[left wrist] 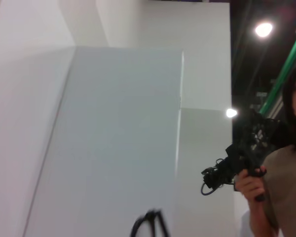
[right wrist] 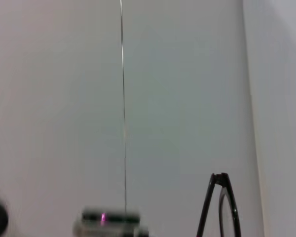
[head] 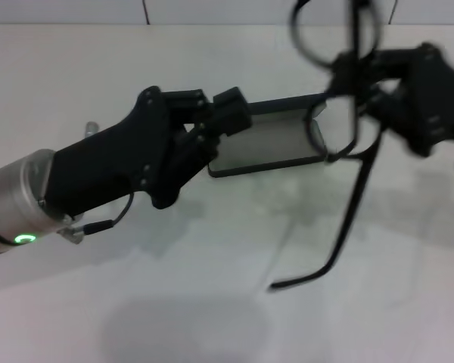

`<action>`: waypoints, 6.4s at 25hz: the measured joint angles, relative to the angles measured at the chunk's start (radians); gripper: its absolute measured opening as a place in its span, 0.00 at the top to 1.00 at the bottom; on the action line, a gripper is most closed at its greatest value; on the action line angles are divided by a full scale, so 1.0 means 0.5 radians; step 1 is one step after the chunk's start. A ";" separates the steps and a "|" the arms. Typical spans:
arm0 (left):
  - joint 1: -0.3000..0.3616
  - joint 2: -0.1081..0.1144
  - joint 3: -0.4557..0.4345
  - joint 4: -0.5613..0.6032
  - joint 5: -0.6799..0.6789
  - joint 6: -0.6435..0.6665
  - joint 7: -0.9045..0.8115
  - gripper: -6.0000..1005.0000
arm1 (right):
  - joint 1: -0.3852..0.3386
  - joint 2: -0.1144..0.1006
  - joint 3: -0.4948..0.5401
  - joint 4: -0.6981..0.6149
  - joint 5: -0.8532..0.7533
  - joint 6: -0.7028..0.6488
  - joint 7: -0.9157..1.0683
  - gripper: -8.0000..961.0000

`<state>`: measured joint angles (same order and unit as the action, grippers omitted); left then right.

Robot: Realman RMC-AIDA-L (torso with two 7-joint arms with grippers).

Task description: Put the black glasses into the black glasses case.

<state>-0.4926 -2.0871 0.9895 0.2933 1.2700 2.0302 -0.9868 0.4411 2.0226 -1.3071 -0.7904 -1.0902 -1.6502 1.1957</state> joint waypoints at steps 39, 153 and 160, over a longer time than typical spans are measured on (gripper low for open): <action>-0.230 -0.033 0.304 -0.223 -0.276 -0.052 0.187 0.92 | 0.550 0.011 -0.736 0.807 0.840 0.194 -0.937 0.88; 0.482 0.208 0.301 0.227 -0.274 0.001 -0.112 0.91 | 0.182 0.010 -1.743 -0.644 -3.096 2.803 1.092 0.88; 0.471 0.197 0.304 0.176 -0.273 0.003 -0.082 0.91 | 0.222 0.011 -1.740 -0.593 -3.075 2.813 1.096 0.86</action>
<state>-0.2573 -1.9887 1.1412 0.3815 1.1336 2.0318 -1.0280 0.5520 2.0280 -2.1770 -1.0871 -2.6276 -0.2436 1.7436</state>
